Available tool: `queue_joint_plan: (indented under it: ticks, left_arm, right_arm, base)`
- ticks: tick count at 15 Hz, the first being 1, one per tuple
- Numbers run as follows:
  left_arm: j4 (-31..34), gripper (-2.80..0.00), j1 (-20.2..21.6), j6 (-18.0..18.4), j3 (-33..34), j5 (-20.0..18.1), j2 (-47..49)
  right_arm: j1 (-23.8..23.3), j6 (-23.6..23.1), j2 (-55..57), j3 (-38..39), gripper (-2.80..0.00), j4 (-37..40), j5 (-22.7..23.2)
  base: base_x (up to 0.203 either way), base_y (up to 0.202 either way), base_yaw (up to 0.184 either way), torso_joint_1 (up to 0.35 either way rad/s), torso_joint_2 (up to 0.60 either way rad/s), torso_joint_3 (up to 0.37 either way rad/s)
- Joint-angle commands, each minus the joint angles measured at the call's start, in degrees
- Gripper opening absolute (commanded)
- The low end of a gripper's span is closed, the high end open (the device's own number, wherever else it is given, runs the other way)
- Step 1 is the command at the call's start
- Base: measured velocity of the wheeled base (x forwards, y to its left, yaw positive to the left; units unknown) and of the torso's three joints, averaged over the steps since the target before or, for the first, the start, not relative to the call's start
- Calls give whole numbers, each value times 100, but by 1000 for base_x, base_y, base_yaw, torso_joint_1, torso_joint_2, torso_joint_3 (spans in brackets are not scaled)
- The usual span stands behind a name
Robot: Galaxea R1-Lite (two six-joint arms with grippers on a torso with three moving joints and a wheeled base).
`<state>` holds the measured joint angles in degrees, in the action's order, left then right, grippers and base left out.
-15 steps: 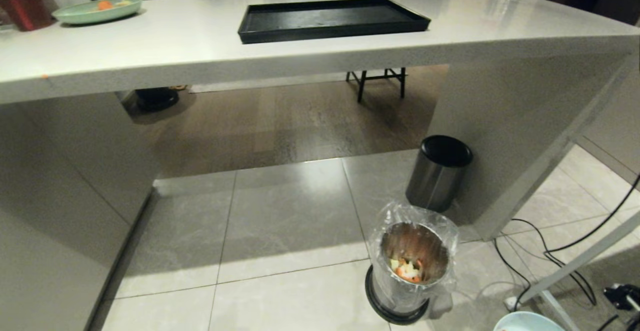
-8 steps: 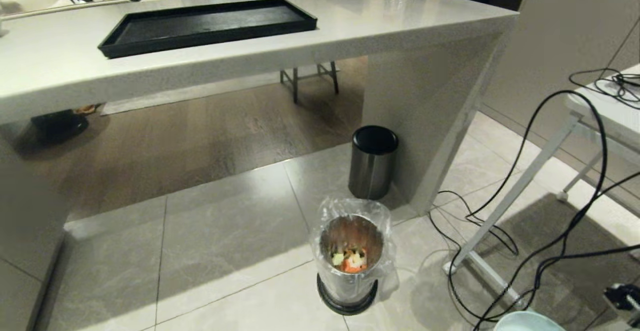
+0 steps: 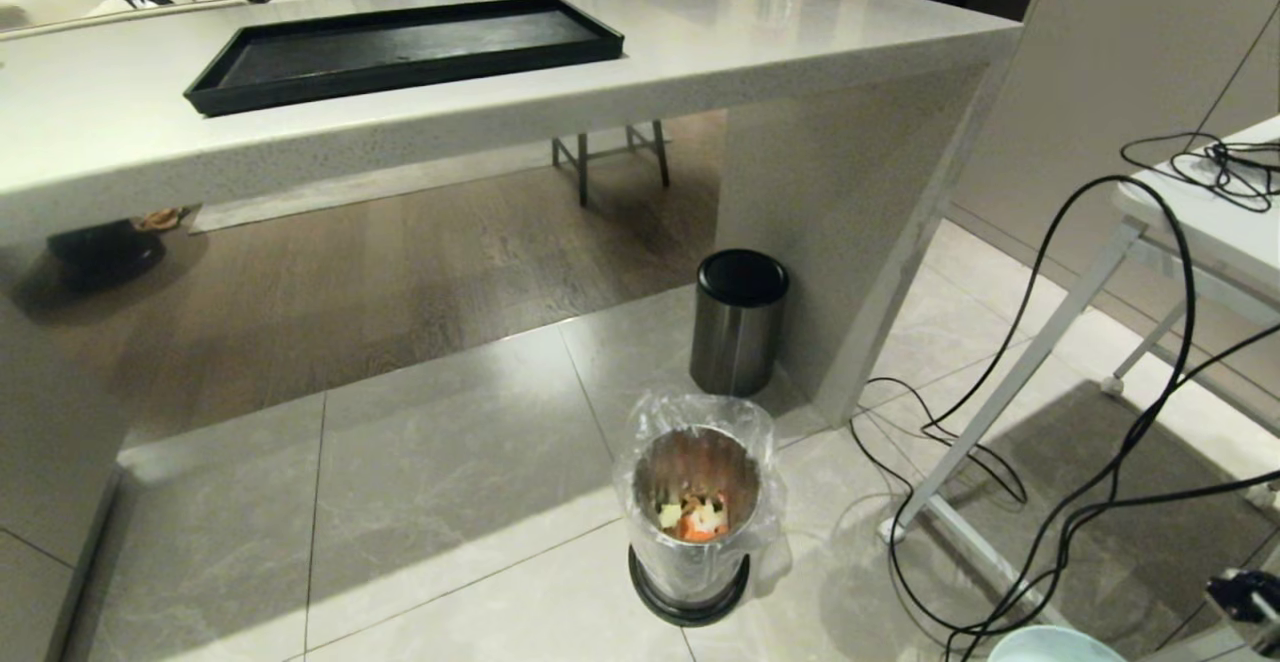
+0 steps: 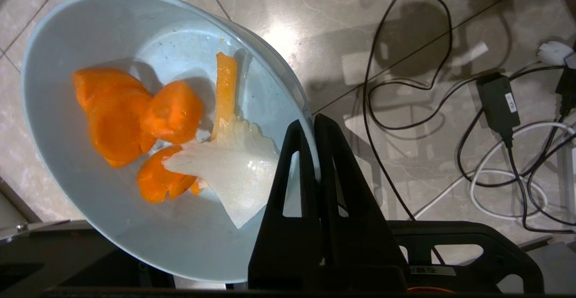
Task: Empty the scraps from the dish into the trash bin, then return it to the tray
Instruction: Move the bowl over the trash can
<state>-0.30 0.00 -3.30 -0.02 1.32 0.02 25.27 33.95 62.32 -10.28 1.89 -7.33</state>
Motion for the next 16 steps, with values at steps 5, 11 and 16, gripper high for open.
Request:
queue_joint_plan:
  ticks: [5,11,16]
  left_arm:
    - [-5,-280,0,-4,2,0,6]
    - [-5,-280,0,-4,2,0,6]
    - [-5,-280,0,-4,2,0,6]
  right_arm:
    - [13,-2,-97,70,-280,22,-14]
    - [13,-280,-167,53,-280,13,-32]
    - [13,-521,4,-449,-280,76,72]
  base:
    - [0,0,0,0,0,0]
    - [0,0,0,0,0,0]
    - [0,0,0,0,0,0]
